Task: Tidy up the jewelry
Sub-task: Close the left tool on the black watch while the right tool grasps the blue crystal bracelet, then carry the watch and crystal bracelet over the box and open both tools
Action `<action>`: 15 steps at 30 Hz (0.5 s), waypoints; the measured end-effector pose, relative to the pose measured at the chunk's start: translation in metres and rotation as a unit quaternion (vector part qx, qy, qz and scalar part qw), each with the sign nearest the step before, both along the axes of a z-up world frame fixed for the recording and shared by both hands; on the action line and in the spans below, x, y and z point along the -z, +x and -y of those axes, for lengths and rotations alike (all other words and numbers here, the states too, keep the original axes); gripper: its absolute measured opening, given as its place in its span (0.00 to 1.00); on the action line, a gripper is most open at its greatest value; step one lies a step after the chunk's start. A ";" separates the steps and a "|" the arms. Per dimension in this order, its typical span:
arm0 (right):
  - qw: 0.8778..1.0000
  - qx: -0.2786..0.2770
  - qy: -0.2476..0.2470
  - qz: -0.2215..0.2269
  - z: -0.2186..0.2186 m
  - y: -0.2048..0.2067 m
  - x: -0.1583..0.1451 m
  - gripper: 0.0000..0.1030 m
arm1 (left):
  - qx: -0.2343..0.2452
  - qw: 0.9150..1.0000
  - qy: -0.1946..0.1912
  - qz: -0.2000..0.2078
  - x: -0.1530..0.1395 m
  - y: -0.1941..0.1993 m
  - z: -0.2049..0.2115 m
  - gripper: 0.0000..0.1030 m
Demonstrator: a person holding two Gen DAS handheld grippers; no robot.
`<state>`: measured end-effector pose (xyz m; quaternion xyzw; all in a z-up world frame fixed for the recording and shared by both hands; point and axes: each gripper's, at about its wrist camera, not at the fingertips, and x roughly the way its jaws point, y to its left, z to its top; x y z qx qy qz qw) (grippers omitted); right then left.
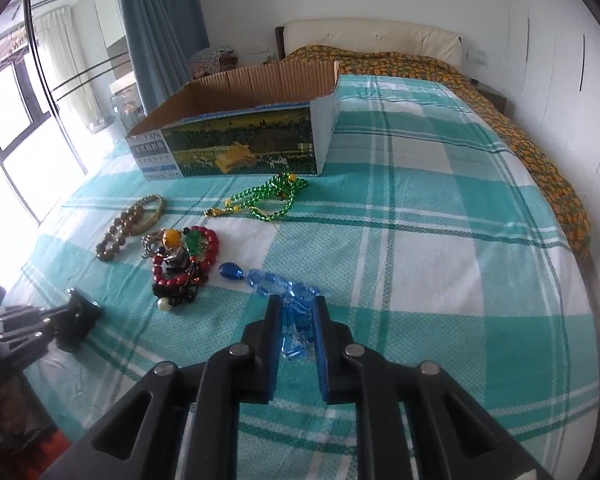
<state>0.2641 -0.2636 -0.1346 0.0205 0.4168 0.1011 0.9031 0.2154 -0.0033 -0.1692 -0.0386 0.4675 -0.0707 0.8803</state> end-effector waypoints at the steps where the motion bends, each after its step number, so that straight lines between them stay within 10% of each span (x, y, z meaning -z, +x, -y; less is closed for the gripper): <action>1: 1.000 0.002 0.007 0.005 0.004 -0.003 -0.007 0.14 | -0.001 1.000 -0.007 -0.001 -0.001 0.000 -0.001 0.03; 15: 0.996 0.006 0.074 0.056 0.028 -0.022 -0.082 0.14 | 0.022 0.999 -0.045 0.020 -0.034 -0.006 -0.005 0.03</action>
